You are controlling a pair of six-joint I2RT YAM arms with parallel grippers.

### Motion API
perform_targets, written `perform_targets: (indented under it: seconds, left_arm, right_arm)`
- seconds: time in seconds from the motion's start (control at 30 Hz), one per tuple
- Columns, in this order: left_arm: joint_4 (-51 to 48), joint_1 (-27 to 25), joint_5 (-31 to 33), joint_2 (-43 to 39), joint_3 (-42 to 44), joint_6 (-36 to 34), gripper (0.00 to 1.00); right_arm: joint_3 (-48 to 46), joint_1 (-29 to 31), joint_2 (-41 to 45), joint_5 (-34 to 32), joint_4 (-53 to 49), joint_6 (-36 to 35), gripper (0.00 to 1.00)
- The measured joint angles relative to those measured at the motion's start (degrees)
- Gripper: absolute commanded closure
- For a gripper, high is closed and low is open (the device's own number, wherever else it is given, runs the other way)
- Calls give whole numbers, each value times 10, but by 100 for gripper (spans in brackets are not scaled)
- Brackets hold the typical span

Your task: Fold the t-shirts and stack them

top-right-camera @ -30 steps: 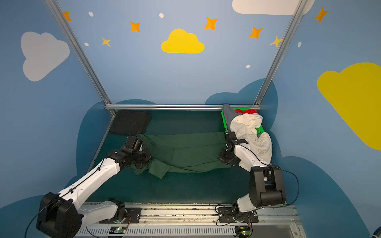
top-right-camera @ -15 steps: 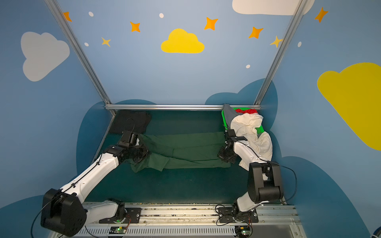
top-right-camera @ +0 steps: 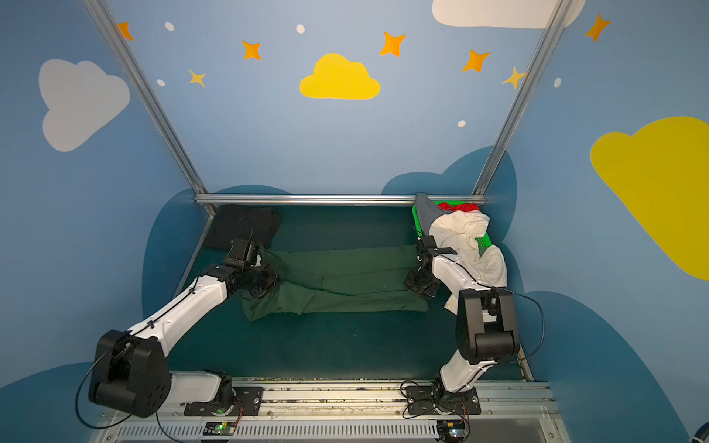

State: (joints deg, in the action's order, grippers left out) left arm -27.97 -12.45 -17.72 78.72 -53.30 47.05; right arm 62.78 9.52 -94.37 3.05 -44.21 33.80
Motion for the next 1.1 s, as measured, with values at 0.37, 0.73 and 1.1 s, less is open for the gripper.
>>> perform_targets:
  seconds: [0.37,0.73,1.1]
  left_arm:
    - [0,31,-19,41,-22,-25,96]
    - [16,37,-40,93,-37,-29,96]
    - [51,47,-50,120,-38,-11,96]
  right_arm:
    - [0,0,0,-8,0,-7,38]
    - [0,0,-9,-16,21,-13,74]
    - [20,1,-29,-21,31,-23,48]
